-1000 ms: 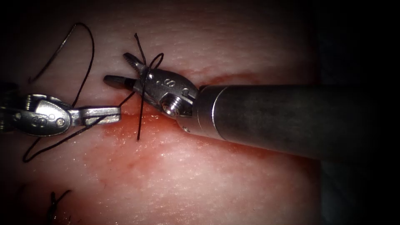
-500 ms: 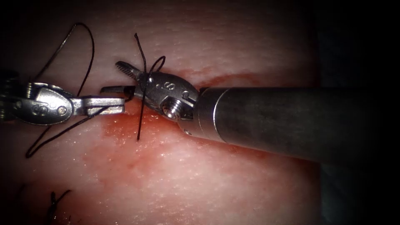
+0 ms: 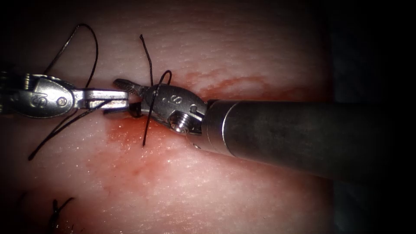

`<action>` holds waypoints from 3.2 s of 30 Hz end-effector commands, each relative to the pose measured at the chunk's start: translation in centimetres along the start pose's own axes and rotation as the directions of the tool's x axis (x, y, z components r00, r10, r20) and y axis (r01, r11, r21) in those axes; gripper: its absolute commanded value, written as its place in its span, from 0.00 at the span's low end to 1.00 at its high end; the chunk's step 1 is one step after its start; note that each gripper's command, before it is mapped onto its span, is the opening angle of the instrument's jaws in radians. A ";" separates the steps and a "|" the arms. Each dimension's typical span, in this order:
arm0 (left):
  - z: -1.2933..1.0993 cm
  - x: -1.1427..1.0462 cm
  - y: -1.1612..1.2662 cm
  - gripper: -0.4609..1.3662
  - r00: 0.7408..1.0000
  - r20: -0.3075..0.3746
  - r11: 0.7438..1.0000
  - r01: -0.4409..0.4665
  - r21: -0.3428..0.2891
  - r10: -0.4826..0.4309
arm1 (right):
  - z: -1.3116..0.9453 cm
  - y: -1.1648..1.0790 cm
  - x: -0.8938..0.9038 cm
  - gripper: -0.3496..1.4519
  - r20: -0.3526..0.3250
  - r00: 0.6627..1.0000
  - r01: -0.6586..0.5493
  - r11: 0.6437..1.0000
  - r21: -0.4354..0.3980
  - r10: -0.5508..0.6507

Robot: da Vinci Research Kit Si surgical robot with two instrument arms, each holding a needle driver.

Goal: Wound Closure
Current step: Loop the suture two times around the right gripper counter-clockwise

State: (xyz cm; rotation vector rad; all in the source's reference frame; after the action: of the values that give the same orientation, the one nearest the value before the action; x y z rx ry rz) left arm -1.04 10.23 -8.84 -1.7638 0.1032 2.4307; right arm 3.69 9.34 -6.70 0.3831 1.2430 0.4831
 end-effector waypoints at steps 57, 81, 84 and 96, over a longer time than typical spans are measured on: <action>0.21 -0.88 -0.02 0.06 1.000 0.021 0.999 0.009 0.035 -0.010 | -0.38 -0.07 0.26 0.24 -0.526 0.831 -0.050 0.966 0.254 0.182; 0.06 -0.84 0.38 0.06 0.999 0.035 1.000 0.006 0.024 -0.007 | -0.60 0.18 0.24 0.27 -0.583 0.789 -0.222 0.975 0.025 0.194; 0.06 -0.82 0.41 0.06 0.999 0.037 1.000 0.000 0.026 -0.001 | -0.57 0.17 0.24 0.27 -0.585 0.783 -0.267 0.964 -0.014 0.208; 0.06 -0.81 0.54 0.06 0.998 0.059 0.999 -0.027 0.019 0.026 | -0.55 0.15 0.15 0.19 -0.588 0.760 -0.510 0.815 -0.275 0.277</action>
State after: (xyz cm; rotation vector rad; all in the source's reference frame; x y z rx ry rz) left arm -0.93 9.63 -8.06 -1.6903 0.1534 2.4841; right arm 3.18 9.54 -6.89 0.1323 1.5098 1.3123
